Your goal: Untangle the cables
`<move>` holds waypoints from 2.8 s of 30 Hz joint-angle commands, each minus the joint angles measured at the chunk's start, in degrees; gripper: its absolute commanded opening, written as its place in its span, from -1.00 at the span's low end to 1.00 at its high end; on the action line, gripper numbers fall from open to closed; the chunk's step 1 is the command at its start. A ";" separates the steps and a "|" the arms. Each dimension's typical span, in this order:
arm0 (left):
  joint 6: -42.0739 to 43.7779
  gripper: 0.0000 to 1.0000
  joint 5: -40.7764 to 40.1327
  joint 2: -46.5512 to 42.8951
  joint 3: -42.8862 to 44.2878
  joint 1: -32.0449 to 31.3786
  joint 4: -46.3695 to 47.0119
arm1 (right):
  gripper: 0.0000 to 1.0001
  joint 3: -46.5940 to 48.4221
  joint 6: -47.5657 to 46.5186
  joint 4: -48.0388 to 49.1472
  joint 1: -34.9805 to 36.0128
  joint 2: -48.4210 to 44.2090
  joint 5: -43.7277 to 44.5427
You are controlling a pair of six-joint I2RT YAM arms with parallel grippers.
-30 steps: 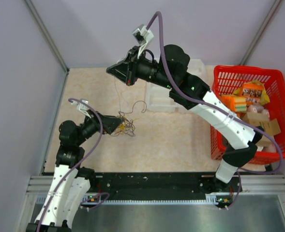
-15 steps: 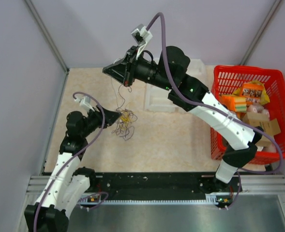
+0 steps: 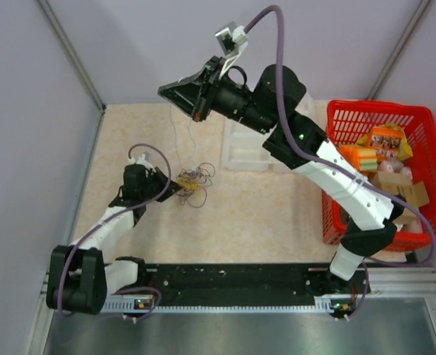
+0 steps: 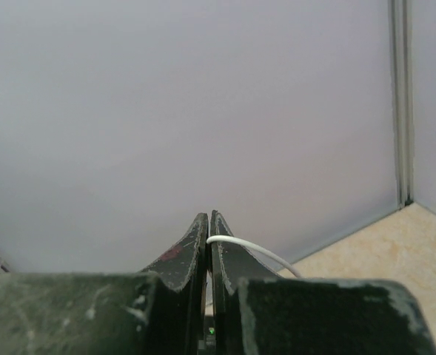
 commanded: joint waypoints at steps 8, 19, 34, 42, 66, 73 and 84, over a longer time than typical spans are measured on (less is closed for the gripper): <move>-1.05 -1.00 -1.43 9.78 0.05 10.83 2.35 | -1.00 12.81 -9.86 4.39 0.89 -9.56 8.94; 3.51 -0.30 -1.67 1.72 9.09 14.01 -10.45 | -1.00 3.37 -17.24 2.46 0.89 -14.82 10.95; 15.30 0.34 6.30 -16.05 24.75 14.01 -26.74 | -1.00 -14.59 -19.11 -7.30 -5.95 -19.32 17.74; 11.79 0.47 16.69 -17.55 21.41 13.92 -22.61 | -1.00 -11.09 -16.37 -6.42 -10.27 -14.75 15.09; 24.08 0.71 8.13 3.16 40.27 7.61 -32.31 | -1.00 -10.46 -31.57 6.23 -15.46 -5.08 18.69; 16.82 0.66 8.79 7.52 47.34 4.95 -33.27 | -1.00 -10.03 -27.02 0.62 -15.80 -1.91 21.07; 14.95 0.76 11.06 9.96 58.41 12.96 -32.89 | -1.00 -5.37 -24.46 -1.50 -20.64 4.42 19.04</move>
